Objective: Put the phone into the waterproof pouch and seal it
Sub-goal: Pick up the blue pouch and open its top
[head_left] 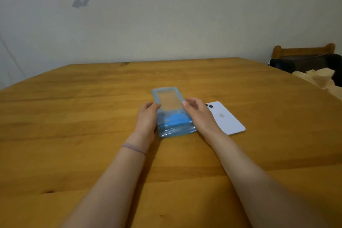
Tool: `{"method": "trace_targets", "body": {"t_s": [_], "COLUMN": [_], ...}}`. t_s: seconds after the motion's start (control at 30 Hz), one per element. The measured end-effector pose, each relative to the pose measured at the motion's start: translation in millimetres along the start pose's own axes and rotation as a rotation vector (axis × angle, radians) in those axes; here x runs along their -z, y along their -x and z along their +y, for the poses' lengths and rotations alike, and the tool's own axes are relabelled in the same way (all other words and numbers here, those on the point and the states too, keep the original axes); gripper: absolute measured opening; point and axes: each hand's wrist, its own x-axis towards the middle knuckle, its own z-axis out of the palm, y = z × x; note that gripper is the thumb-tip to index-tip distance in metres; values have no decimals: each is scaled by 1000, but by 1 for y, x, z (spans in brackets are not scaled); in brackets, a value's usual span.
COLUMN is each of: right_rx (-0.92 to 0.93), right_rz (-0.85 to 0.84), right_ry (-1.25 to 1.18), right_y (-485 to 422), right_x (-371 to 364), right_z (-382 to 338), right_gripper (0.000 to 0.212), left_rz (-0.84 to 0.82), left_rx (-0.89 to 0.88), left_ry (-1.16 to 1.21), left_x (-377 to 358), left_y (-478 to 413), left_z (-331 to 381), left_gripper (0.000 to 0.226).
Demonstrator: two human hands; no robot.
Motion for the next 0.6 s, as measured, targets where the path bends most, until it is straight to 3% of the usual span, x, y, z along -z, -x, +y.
{"method": "trace_targets", "body": {"t_s": [0.17, 0.3, 0.43, 0.6], "right_rx": [-13, -54, -92, -84], "right_rz": [28, 33, -4, -39], "right_ry": [-87, -153, -247, -227], "right_y": [-2, -1, 1, 7], "right_x": [5, 5, 0, -3], "right_z": [-2, -2, -2, -6], "right_gripper": [27, 16, 26, 67], "left_rz": [22, -219, -428, -694], "left_rx": [-20, 85, 217, 313], "left_ry": [120, 376, 614, 671], "left_x": [4, 4, 3, 0], "left_y": [-4, 2, 8, 12], "left_z": [-5, 6, 9, 2], "left_gripper": [47, 46, 59, 88]}}
